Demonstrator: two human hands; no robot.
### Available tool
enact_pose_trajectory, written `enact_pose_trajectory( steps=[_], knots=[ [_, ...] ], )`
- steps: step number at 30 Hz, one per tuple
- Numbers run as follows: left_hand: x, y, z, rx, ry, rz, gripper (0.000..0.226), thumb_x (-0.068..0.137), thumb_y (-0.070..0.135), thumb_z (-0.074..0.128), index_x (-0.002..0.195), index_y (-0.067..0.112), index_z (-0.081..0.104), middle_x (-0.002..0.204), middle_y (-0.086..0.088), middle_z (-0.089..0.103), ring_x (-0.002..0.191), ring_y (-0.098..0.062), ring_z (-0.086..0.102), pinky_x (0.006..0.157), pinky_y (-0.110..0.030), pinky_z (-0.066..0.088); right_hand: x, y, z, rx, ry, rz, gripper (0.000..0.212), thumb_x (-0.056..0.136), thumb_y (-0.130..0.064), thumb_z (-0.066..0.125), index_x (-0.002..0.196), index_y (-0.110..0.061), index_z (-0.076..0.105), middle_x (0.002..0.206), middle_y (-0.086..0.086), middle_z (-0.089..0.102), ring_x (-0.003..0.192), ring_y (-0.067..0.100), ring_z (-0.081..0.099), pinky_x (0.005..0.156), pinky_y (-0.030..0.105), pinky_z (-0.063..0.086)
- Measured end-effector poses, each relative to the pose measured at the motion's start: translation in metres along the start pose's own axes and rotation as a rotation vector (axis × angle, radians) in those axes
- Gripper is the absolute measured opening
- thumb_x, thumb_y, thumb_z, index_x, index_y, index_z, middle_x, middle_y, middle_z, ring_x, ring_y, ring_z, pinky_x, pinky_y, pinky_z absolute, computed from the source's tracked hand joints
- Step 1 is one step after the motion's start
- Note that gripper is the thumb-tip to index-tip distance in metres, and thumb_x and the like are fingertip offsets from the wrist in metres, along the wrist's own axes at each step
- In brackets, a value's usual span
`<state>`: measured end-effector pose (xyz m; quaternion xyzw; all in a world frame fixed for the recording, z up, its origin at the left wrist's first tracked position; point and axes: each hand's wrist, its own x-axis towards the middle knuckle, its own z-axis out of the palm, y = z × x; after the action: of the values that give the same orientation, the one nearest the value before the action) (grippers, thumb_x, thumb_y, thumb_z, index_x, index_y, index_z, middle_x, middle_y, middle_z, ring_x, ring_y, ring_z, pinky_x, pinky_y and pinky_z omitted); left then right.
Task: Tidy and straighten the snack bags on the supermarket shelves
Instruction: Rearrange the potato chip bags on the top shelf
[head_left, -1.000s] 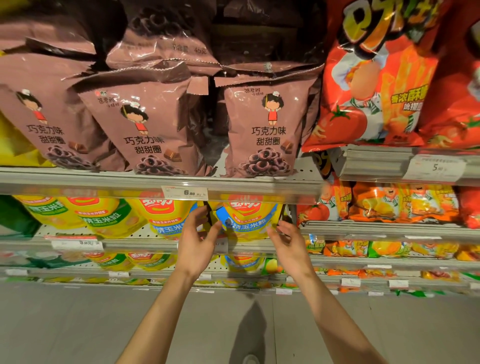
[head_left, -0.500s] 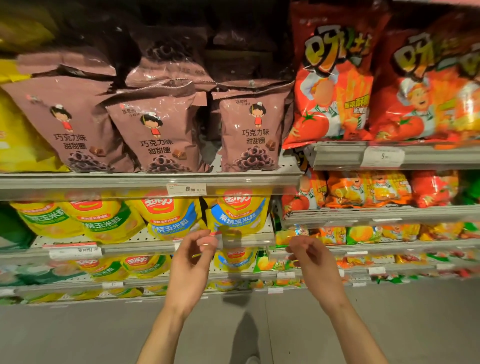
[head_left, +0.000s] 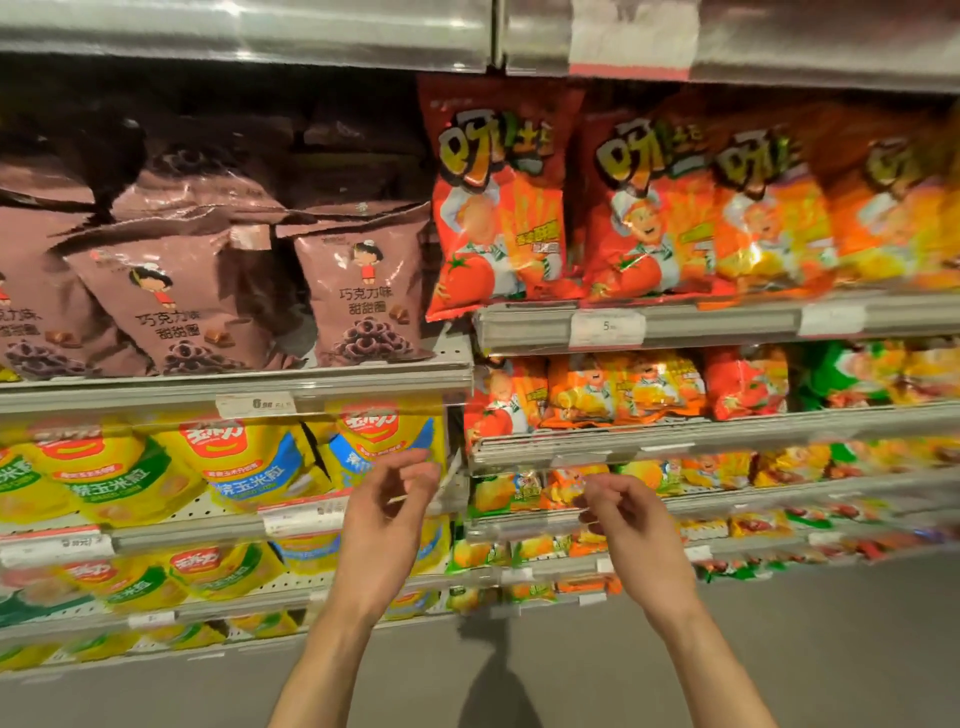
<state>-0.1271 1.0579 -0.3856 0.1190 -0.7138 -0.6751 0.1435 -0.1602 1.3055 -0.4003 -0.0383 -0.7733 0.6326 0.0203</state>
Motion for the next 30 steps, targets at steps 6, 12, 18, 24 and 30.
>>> enact_pose_trajectory(
  steps=[6, 12, 18, 24, 30],
  knots=[
    [-0.024, 0.016, 0.116, -0.039, 0.048, 0.036, 0.014, 0.088, 0.035, 0.071, 0.101, 0.03, 0.072, 0.095, 0.004, 0.077, 0.093, -0.016, 0.072, 0.088, -0.04, 0.056, 0.037, 0.013, -0.113, -0.019, -0.033, -0.026, 0.009, 0.1, -0.022, 0.064, 0.102, -0.021, 0.073, 0.091, 0.005, 0.076, 0.091, 0.024, 0.072, 0.09, 0.044, 0.058],
    [-0.042, 0.033, 0.233, -0.011, -0.02, 0.054, 0.017, 0.086, 0.041, 0.072, 0.102, 0.033, 0.073, 0.097, 0.005, 0.078, 0.091, -0.014, 0.074, 0.087, -0.041, 0.059, 0.063, 0.026, -0.224, 0.034, 0.018, -0.018, 0.008, 0.098, -0.023, 0.066, 0.101, -0.02, 0.073, 0.092, 0.012, 0.074, 0.086, 0.015, 0.071, 0.078, 0.019, 0.055],
    [-0.028, 0.059, 0.31, 0.001, -0.128, 0.088, 0.019, 0.086, 0.046, 0.068, 0.103, 0.039, 0.073, 0.101, 0.006, 0.077, 0.096, -0.017, 0.074, 0.091, -0.049, 0.058, 0.082, 0.029, -0.3, 0.044, 0.105, 0.023, 0.008, 0.099, -0.02, 0.065, 0.102, -0.02, 0.073, 0.09, 0.003, 0.076, 0.09, 0.019, 0.071, 0.09, 0.034, 0.055],
    [0.014, 0.085, 0.366, -0.079, -0.187, 0.21, 0.021, 0.082, 0.054, 0.068, 0.096, 0.039, 0.073, 0.094, 0.001, 0.078, 0.092, -0.023, 0.074, 0.088, -0.046, 0.058, 0.122, 0.012, -0.335, 0.022, 0.193, -0.026, 0.008, 0.098, -0.027, 0.066, 0.1, -0.022, 0.073, 0.09, 0.004, 0.075, 0.092, 0.016, 0.071, 0.085, 0.024, 0.054],
    [0.043, 0.091, 0.413, -0.035, -0.21, 0.331, 0.022, 0.088, 0.047, 0.066, 0.089, 0.025, 0.071, 0.081, 0.007, 0.073, 0.076, -0.005, 0.069, 0.07, -0.016, 0.051, 0.161, 0.001, -0.366, 0.015, 0.218, -0.101, 0.01, 0.099, -0.028, 0.064, 0.101, -0.022, 0.073, 0.093, -0.008, 0.078, 0.092, 0.01, 0.072, 0.085, 0.022, 0.055]
  ],
)
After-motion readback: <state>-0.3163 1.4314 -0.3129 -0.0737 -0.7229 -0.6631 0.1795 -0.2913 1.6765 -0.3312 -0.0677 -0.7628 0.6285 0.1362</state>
